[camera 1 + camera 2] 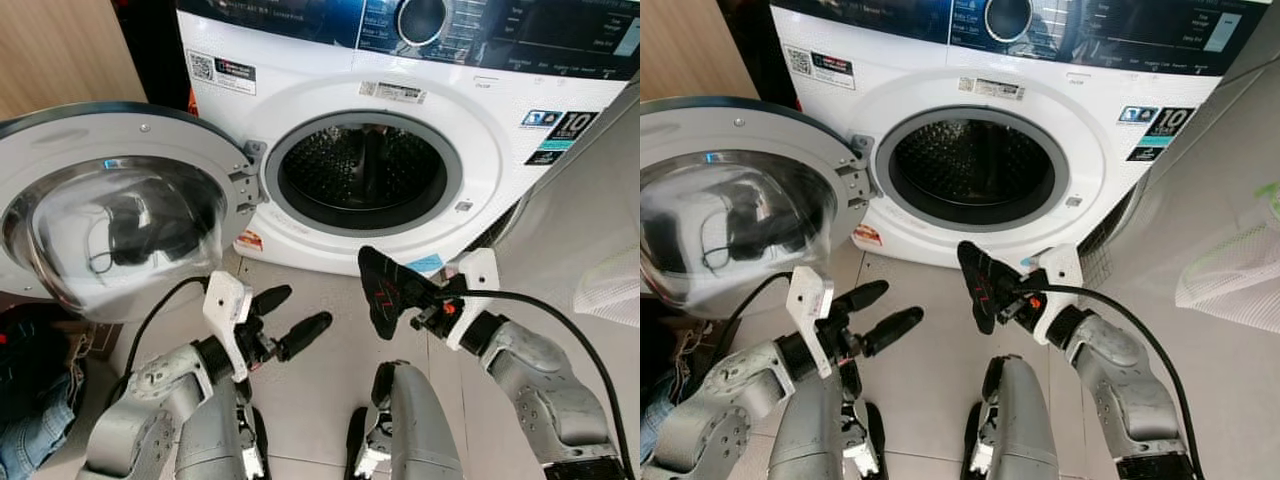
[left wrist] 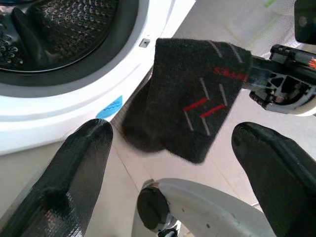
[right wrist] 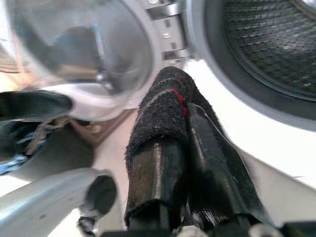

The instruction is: Clothes washing

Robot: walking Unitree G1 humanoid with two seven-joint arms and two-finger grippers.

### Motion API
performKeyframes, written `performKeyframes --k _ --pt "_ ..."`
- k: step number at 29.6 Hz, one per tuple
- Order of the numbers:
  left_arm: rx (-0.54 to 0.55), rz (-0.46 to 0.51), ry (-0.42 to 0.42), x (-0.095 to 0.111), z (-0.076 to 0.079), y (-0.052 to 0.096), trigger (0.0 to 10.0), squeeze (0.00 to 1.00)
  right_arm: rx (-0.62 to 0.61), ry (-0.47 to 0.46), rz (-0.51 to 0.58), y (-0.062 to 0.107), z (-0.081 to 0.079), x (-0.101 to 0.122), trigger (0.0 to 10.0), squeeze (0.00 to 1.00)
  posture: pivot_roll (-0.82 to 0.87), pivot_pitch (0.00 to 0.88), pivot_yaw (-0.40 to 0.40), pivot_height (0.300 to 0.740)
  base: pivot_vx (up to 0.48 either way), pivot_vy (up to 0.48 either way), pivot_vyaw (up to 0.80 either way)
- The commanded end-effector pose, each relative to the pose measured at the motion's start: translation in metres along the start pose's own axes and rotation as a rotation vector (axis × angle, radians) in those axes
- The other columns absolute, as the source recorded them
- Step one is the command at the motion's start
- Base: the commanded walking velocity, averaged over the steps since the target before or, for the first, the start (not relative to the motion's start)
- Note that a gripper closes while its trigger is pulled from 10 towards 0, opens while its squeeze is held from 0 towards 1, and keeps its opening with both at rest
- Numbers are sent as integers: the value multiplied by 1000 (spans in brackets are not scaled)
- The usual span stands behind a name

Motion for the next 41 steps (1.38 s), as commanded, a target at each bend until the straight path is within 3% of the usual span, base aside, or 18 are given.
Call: performKeyframes --k 1,6,9,14,17,26,33,35,41 --pt "-54 -11 6 -1 12 -1 10000 0 48 -23 -9 4 -9 -1 10000 0 116 276 -100 577 0 0 0" --pt "-96 -14 12 0 18 -1 10000 0 100 -62 1 6 -16 3 10000 0 113 273 -100 577 0 0 0" --pt "-117 -23 4 1 22 -1 10000 0 193 -104 6 10 -31 8 10000 0 113 272 -101 577 0 0 0" --pt "-121 -25 3 1 22 -1 10000 0 207 -109 5 11 -33 9 10000 0 113 272 -101 577 0 0 0" --pt "-135 -28 2 2 25 -1 10000 0 299 -137 -8 16 -49 8 10000 0 111 279 -104 577 0 0 0" --pt "-134 -30 -14 3 24 -4 10000 0 452 -169 -9 26 -76 14 10000 0 109 286 -106 577 0 0 0" --pt "-192 -33 -7 3 32 -7 10000 0 474 -178 -15 25 -82 13 10000 0 105 285 -107 577 0 0 0" --pt "-249 -11 13 8 43 -7 10000 0 473 -178 -18 25 -83 12 10000 0 105 285 -106 577 0 0 0" --pt "-298 -12 31 7 52 -5 10000 0 469 -180 -28 23 -83 10 10000 0 106 285 -109 577 0 0 0"
Point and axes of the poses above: a point about 5 cm out from each wrist's last joint towards the gripper, its own y axis pointing back from the gripper into the wrist, its own x axis along the axis of the wrist's last joint, z = x × y, the point moved 4 cm from there along -y, pointing out of the wrist towards the gripper, and after that the axes turned 11 degrees about -y, right-handed, at the moved point
